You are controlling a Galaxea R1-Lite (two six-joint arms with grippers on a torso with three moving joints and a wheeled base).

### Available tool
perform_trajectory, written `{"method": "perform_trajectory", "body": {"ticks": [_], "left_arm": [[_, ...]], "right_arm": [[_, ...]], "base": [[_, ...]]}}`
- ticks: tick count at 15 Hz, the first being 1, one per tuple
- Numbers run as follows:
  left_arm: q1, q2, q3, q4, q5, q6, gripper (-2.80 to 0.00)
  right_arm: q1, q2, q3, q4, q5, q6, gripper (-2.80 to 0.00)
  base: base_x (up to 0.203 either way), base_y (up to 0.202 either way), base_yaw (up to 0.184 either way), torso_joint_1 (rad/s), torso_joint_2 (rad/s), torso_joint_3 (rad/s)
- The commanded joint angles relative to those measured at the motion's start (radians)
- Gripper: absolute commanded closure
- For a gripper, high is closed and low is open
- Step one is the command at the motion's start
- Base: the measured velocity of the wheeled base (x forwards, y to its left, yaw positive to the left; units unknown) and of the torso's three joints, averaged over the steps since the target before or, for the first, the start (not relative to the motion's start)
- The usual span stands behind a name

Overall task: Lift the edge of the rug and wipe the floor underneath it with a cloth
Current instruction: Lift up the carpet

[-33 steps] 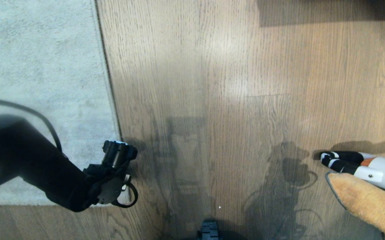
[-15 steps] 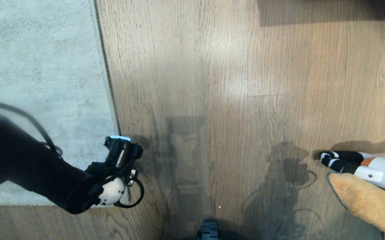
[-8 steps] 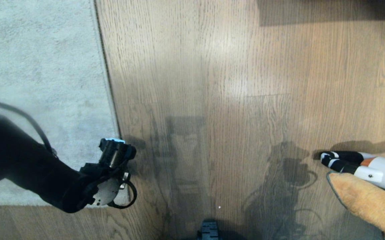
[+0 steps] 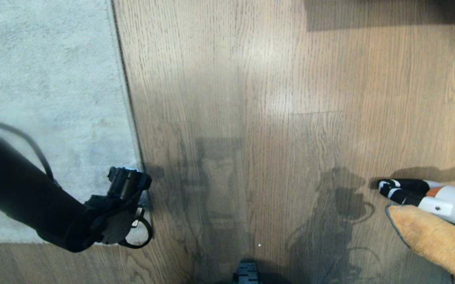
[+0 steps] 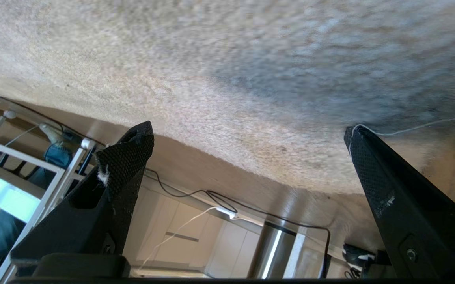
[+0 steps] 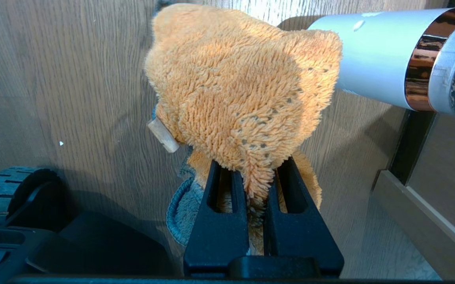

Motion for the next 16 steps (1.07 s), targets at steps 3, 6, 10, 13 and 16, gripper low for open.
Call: {"method": "perform_trajectory", "body": {"ticks": [3, 6, 10, 13, 16], "left_arm": [[-0.018, 0.007, -0.024, -0.022, 0.001, -0.013, -2.80], [-0.039, -0.017, -0.037, -0.019, -0.001, -0.017, -2.80], [-0.071, -0.071, -0.037, -0.003, -0.001, -0.025, -2.80], [-0.071, -0.092, -0.042, 0.000, 0.004, -0.022, -2.80], [-0.047, -0.084, -0.035, -0.001, 0.007, -0.010, -2.80]], "right_arm": [[0.000, 0.001, 0.000, 0.000, 0.000, -0.001, 0.00], [0.000, 0.001, 0.000, 0.001, 0.001, -0.001, 0.00], [0.000, 0.001, 0.000, 0.001, 0.001, -0.001, 0.00], [0.000, 0.001, 0.000, 0.001, 0.001, -0.001, 0.00], [0.000, 0.001, 0.000, 0.001, 0.001, -0.001, 0.00]], "base": [[0.000, 0.000, 0.000, 0.000, 0.00, 0.000], [0.000, 0.000, 0.000, 0.000, 0.00, 0.000], [0.000, 0.000, 0.000, 0.000, 0.00, 0.000], [0.000, 0.000, 0.000, 0.000, 0.00, 0.000], [0.000, 0.000, 0.000, 0.000, 0.00, 0.000]]}}
